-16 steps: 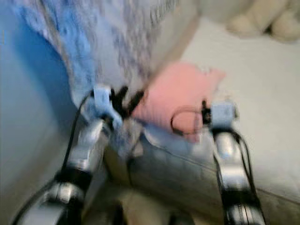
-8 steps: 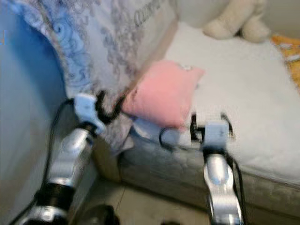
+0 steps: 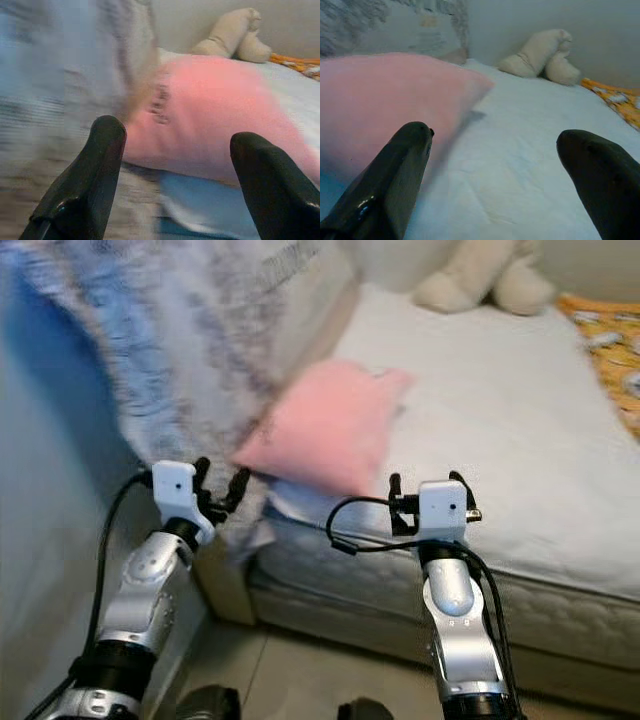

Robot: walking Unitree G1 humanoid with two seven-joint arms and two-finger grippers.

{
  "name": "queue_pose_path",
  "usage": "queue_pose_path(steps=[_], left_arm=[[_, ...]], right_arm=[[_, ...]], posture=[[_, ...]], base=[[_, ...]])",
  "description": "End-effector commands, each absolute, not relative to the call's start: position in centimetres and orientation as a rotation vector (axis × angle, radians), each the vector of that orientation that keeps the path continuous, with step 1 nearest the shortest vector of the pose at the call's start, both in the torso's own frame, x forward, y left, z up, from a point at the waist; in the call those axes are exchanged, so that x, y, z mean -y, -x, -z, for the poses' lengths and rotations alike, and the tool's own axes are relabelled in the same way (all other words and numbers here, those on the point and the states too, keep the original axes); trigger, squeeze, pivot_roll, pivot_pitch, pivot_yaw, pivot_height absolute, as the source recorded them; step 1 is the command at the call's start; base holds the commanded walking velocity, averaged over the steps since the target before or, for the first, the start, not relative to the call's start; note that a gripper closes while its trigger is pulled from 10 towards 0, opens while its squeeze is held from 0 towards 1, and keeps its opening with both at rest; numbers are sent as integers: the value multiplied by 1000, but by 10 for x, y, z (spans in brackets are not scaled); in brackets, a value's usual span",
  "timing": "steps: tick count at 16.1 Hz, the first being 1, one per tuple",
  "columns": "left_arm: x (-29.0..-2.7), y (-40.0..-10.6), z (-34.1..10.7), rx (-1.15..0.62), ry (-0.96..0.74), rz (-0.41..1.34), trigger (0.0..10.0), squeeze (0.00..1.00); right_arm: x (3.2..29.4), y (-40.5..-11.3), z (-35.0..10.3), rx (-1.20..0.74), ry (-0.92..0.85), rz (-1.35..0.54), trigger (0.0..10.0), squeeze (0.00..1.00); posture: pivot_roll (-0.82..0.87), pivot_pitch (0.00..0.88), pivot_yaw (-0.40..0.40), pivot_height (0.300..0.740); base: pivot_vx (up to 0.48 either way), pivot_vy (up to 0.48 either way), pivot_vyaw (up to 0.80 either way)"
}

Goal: Clean up the room

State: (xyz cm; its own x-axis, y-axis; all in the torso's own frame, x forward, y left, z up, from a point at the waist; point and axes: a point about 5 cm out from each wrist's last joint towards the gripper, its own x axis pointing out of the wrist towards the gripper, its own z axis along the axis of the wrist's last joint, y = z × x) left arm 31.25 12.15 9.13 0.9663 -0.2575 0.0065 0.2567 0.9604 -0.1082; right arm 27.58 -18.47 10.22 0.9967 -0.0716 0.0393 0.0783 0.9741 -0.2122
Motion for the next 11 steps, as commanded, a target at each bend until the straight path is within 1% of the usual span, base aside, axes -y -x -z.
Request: queue_pose_path(steps=[1, 7, 9, 11], left_arm=[[-119, -319, -98, 11, 106, 264, 10000, 0], [-120, -325, -101, 14, 93, 251, 10000, 0], [-121, -327, -101, 14, 81, 255, 10000, 0], [-123, -331, -105, 25, 76, 256, 10000, 0]], right_arm=[[186, -280, -105, 36, 212, 85, 10000, 0], [185, -292, -101, 21, 204, 86, 10000, 0], [197, -296, -94, -21, 110, 141, 10000, 0], [201, -302, -100, 5, 101, 152, 10000, 0]], posture=[[-58, 0, 16, 683], [-31, 0, 19, 683], [-16, 0, 17, 683], [-4, 0, 20, 683]], base=[[292, -379, 0], [321, -351, 0], [352, -322, 0], [351, -324, 0]])
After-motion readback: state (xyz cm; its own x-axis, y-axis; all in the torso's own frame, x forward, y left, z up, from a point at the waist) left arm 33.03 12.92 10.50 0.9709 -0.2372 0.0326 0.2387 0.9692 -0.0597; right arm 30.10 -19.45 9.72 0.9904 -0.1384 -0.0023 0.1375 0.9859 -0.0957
